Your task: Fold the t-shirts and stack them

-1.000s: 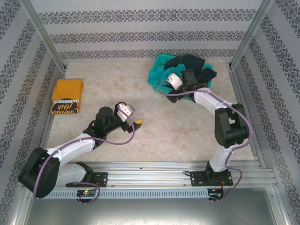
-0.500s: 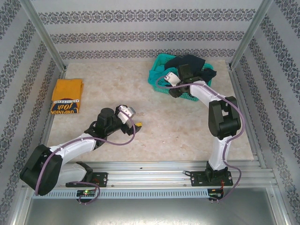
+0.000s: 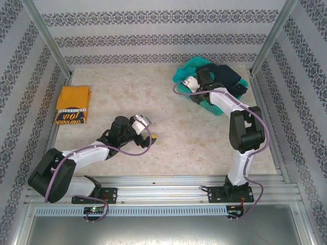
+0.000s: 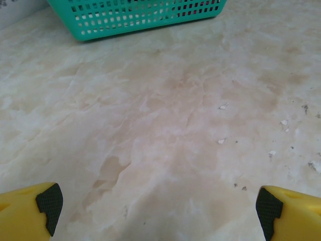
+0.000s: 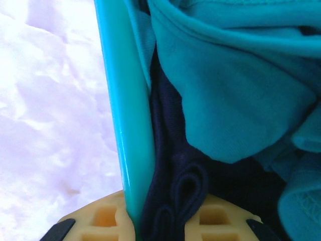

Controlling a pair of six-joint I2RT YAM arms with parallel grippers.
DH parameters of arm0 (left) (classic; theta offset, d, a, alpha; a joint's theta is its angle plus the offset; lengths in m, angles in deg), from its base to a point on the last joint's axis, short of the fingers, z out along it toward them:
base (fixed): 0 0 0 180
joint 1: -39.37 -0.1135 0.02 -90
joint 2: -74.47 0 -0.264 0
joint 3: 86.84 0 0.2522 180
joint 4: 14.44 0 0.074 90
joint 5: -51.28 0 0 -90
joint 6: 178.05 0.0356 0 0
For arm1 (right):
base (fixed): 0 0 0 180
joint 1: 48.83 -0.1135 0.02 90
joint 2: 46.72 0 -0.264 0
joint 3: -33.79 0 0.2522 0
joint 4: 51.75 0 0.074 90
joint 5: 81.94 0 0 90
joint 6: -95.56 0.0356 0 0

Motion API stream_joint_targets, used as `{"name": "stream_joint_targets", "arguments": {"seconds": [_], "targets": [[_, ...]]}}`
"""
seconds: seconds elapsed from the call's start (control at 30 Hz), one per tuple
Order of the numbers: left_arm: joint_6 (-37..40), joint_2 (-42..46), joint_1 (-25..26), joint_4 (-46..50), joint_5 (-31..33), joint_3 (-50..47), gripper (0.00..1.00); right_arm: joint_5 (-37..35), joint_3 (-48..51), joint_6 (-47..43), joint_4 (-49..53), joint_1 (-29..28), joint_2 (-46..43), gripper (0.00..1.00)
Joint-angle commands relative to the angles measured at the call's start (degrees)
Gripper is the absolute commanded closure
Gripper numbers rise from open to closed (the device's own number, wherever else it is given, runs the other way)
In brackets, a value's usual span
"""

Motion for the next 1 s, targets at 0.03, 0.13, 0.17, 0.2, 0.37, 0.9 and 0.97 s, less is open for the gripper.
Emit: {"name": "stream_joint_targets", "arguments": {"seconds": [0.03,0.13,0.17,0.2,0.37,0.9,0.97], "targets": [[0.99,-2.69,1.71,-1.36,-3.59,3.93,0.0,-7.82,-2.62,13.34,3.44,4.56,-0.15,1.0],[-0.83,-4.44,2.23,-4.19,-3.67,4.52,0.0,-13.65,-6.98,17.91,5.92,5.48,3.1,1.0],[-1.25,-4.9,2.35,-4.95,-3.69,4.8,0.0,-15.48,-8.85,18.88,7.03,5.56,4.55,1.0],[-1.73,-5.19,2.53,-5.28,-3.77,5.1,0.0,-17.2,-10.83,19.93,8.07,5.72,6.12,1.0],[-1.72,-5.77,3.34,-4.25,-4.04,6.66,0.0,-20.63,-18.6,22.29,12.39,7.65,12.44,1.0],[-3.02,-6.39,4.19,-4.35,-2.51,7.28,0.0,-28.96,-27.37,27.35,12.87,11.39,18.96,1.0],[-3.43,-6.62,4.36,-4.95,-2.38,7.27,0.0,-28.89,-28.99,27.72,13.59,11.32,20.16,1.0]]}}
